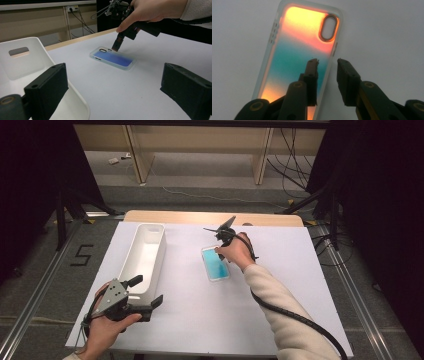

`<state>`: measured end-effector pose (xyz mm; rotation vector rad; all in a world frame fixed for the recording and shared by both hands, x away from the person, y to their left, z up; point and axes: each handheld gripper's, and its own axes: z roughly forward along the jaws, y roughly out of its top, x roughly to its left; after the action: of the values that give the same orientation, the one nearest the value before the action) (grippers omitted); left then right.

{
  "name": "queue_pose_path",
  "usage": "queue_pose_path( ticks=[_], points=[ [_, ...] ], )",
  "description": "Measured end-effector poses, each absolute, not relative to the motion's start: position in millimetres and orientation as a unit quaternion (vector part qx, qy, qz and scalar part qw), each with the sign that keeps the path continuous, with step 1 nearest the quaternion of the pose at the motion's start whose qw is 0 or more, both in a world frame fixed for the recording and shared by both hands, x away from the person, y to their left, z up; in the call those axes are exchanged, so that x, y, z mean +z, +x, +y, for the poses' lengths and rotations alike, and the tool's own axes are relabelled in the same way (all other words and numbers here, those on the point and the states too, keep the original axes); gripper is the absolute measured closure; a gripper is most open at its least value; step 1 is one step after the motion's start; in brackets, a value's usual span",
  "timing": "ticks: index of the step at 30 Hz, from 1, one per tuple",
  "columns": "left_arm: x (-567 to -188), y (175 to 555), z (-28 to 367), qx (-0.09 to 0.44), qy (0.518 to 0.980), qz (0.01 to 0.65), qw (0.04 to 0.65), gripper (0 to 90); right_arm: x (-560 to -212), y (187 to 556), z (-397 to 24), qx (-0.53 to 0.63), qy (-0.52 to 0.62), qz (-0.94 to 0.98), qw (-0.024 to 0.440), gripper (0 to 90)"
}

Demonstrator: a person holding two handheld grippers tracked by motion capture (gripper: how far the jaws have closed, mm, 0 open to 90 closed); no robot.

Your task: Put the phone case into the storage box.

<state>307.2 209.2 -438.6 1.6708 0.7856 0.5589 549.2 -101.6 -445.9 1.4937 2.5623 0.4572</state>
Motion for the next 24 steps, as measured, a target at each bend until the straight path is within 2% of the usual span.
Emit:
queue_pose_path(
  ticks=[24],
  points=[
    [-438.3, 306.0, 209.5, 0.237, 0.710, 0.335, 0.572, 6.5, -455.9, 554.0, -98.2, 0.140, 0.509, 0.847, 0.069, 75.8]
  ],
)
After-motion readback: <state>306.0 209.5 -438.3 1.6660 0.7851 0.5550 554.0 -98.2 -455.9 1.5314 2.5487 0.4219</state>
